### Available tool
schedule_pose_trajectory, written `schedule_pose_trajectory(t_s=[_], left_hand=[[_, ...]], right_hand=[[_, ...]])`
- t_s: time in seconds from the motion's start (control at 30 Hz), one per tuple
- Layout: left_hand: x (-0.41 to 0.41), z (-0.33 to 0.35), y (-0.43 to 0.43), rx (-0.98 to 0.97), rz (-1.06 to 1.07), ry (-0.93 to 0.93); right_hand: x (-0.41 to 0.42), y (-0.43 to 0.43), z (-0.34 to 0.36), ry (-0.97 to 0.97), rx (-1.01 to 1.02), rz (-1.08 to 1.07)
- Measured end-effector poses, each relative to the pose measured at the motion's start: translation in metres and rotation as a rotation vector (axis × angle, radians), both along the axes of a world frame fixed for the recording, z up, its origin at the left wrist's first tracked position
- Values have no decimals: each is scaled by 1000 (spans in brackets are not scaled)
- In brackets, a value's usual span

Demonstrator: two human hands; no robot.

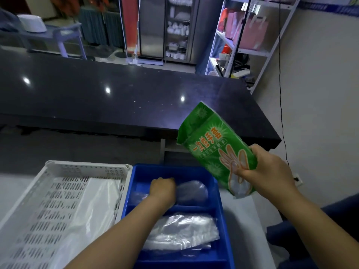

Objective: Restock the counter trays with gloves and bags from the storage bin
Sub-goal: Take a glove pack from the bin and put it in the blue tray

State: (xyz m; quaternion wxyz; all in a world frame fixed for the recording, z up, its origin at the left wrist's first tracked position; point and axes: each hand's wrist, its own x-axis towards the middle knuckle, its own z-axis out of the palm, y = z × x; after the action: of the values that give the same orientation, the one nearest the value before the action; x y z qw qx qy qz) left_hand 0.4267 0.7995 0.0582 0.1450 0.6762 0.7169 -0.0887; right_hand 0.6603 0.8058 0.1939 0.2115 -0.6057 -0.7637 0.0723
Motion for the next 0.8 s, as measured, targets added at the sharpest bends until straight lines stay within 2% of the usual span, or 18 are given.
schedule_pose_trajectory(t_s=[0.2, 0.37, 0.5, 0.63, 0.8], left_hand=[[-4, 8, -9, 43, 20, -52], [-13, 36, -37, 263, -100, 27], [-21, 58, -84, 484, -230, 41], [-28, 54, -128, 516, -261, 75], [-36, 46, -155, 579, -191, 71]], right_hand=[[2, 6, -3, 10, -20, 31], [-11, 11, -2, -20, 9, 83], [-49, 11, -5, -60, 68, 223], [-88, 12, -22, -255, 71, 399], [-101, 24, -42, -505, -65, 504]])
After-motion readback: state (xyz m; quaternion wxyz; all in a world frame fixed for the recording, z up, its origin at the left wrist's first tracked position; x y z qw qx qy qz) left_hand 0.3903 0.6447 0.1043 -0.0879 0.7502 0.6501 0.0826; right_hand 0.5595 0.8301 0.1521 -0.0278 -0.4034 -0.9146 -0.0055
